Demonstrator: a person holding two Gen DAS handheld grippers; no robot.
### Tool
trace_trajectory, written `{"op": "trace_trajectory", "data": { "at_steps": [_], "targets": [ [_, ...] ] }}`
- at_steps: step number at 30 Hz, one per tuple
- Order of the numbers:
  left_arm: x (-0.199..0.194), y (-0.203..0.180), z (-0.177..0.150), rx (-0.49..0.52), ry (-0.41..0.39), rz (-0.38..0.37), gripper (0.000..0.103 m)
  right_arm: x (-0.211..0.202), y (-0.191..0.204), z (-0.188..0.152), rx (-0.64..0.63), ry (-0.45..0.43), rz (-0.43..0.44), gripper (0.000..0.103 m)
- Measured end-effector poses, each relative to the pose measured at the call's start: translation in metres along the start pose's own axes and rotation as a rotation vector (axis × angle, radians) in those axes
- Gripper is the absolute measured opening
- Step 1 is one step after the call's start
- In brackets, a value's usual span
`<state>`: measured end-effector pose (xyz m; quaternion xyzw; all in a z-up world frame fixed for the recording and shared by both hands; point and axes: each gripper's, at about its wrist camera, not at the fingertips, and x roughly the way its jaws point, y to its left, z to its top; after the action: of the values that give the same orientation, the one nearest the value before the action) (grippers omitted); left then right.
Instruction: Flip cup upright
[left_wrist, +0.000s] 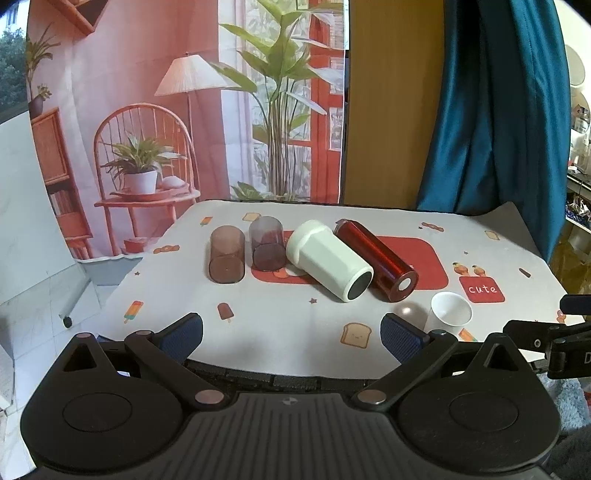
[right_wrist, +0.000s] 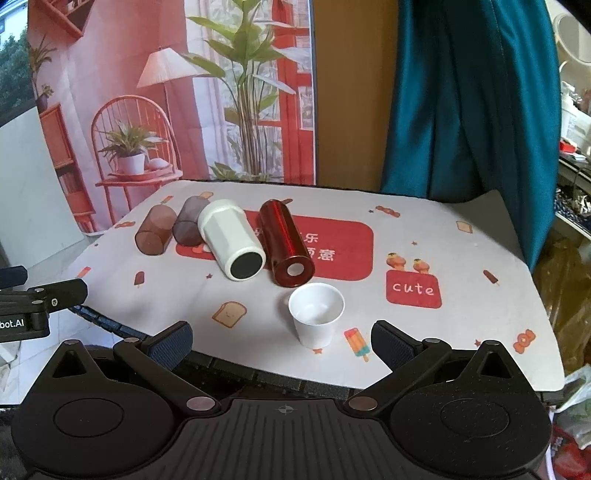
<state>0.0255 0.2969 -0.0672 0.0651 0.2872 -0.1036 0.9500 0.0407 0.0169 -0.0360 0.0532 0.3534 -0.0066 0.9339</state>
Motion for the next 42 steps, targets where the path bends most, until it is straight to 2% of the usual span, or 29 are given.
{"op": "trace_trajectory", "data": {
  "at_steps": [11,27,42],
  "targets": [
    [-0.0043,-0.0008,-0.0021,0.003,-0.055,0.017,0.103,-0.0025,0.0011,-0.0006,-0.006,-0.027,-0.027,0.103],
    [0.0000,0.0002,-0.0039,-0.005,-0.018,-0.016,0.103,-0.0012,0.0022,-0.0017,-0.003,-0.020,-0.027,0.103],
    [0.0013,0.0007,-0.0044,-0.008,-0.001,-0.016,0.103,-0.0008,0.0016,-0.0015,-0.003,-0.020,-0.027,0.103]
  ]
}}
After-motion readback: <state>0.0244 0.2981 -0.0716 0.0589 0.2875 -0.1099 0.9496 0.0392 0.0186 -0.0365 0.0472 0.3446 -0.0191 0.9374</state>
